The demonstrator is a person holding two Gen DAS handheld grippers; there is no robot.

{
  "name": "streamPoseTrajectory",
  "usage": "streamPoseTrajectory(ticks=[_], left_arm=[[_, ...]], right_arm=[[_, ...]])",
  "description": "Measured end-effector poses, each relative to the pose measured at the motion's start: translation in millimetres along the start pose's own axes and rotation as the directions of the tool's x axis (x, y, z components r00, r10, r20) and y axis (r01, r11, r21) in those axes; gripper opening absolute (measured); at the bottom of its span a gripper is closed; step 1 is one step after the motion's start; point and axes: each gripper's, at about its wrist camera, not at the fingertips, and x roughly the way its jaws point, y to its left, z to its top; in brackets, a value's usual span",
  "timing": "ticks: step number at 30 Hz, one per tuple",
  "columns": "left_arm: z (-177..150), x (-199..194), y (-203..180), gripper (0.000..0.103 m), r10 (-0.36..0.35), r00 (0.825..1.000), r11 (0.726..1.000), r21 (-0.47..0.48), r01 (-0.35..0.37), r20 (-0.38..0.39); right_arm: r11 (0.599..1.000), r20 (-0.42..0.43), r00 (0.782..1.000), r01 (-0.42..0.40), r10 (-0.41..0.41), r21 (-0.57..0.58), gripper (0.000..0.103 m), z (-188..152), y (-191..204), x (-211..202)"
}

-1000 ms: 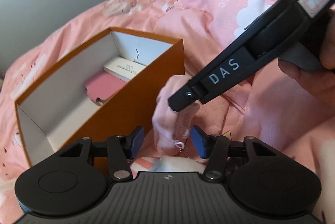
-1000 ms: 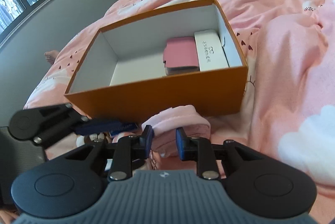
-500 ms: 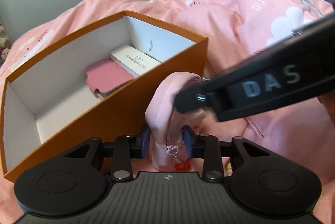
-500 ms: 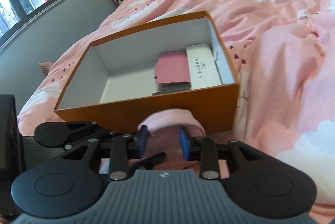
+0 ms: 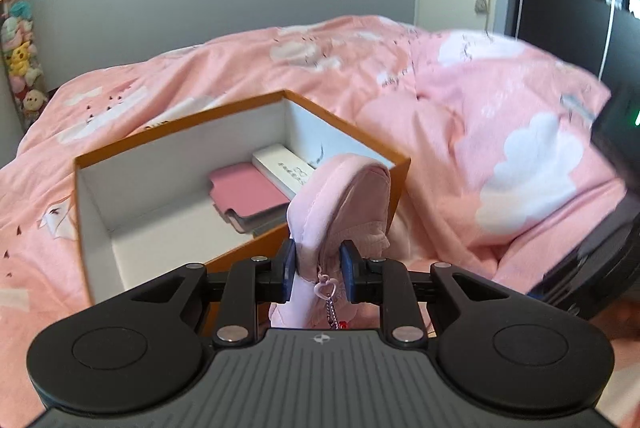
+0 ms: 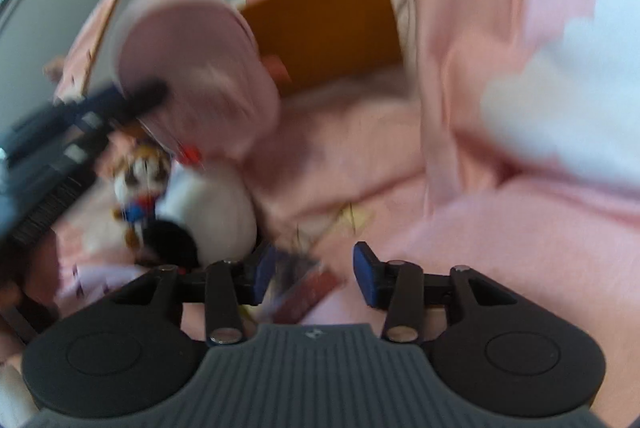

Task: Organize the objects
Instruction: 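Grasp the red booklet with the right gripper while the left gripper lifts the pouch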

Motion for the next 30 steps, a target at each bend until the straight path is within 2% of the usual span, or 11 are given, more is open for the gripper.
streamPoseTrajectory(ticks=[2, 7, 11, 12, 13, 14, 17, 19, 22, 26, 30], left_arm=[[1.2, -8.5, 2.7, 0.027, 0.001, 1.0, 1.0, -0.022, -0.001, 0.009], [2.1, -22.4, 8.2, 0.027, 0.016, 0.999, 0.998, -0.061, -0.014, 0.043], [3.8, -27.6, 11.7, 0.027, 0.013, 0.997, 0.996, -0.087, -0.007, 0.07], [3.9, -29.4, 12.8, 0.027, 0.014, 0.997, 0.996, -0.092, -0.007, 0.074], [4.6, -30.9, 14.3, 0.027, 0.016, 0.997, 0.995, -0.098, -0.008, 0.077], [5.3, -32.6, 16.0, 0.027, 0.017, 0.997, 0.994, -0.105, -0.008, 0.079], [7.9, -35.0, 24.2, 0.027, 0.006, 0.996, 0.99, -0.144, 0.006, 0.084], [9.4, -36.4, 29.3, 0.026, 0.003, 0.996, 0.985, -0.17, 0.012, 0.087], [14.1, -39.6, 36.4, 0.026, -0.012, 0.995, 0.98, -0.196, 0.031, 0.096], [24.3, -46.4, 51.1, 0.026, -0.022, 0.993, 0.971, -0.234, 0.048, 0.113], [37.8, -47.9, 68.9, 0.026, 0.004, 0.994, 0.965, -0.261, 0.024, 0.109]], right_arm=[[1.0, -0.045, 0.999, 0.029, -0.029, 0.008, 0.049, -1.4, 0.9, 4.7], [0.999, -0.182, 0.983, 0.003, 0.005, 0.041, 0.064, -4.7, -5.2, 22.1], [0.994, -0.238, 0.97, -0.03, 0.054, 0.103, 0.064, -3.3, -8.9, 43.6], [0.992, -0.238, 0.969, -0.038, 0.066, 0.118, 0.059, -3.7, -9.1, 48.3], [0.989, -0.229, 0.97, -0.046, 0.078, 0.141, 0.053, -5.1, -9.5, 50.5], [0.987, -0.214, 0.974, -0.047, 0.079, 0.151, 0.052, -7.0, -8.7, 50.0], [0.99, -0.161, 0.984, -0.056, 0.076, 0.126, 0.039, -10.9, -2.1, 36.8], [0.992, -0.138, 0.986, -0.083, 0.095, 0.096, 0.027, -13.5, 4.7, 26.6], [0.994, -0.092, 0.99, -0.103, 0.107, 0.046, 0.025, -11.7, 15.1, 9.4], [0.993, 0.024, 0.999, -0.042, 0.045, -0.106, 0.024, -0.4, 36.2, -25.4], [0.968, 0.135, 0.99, 0.006, 0.029, -0.25, 0.024, 20.8, 48.1, -66.6]])
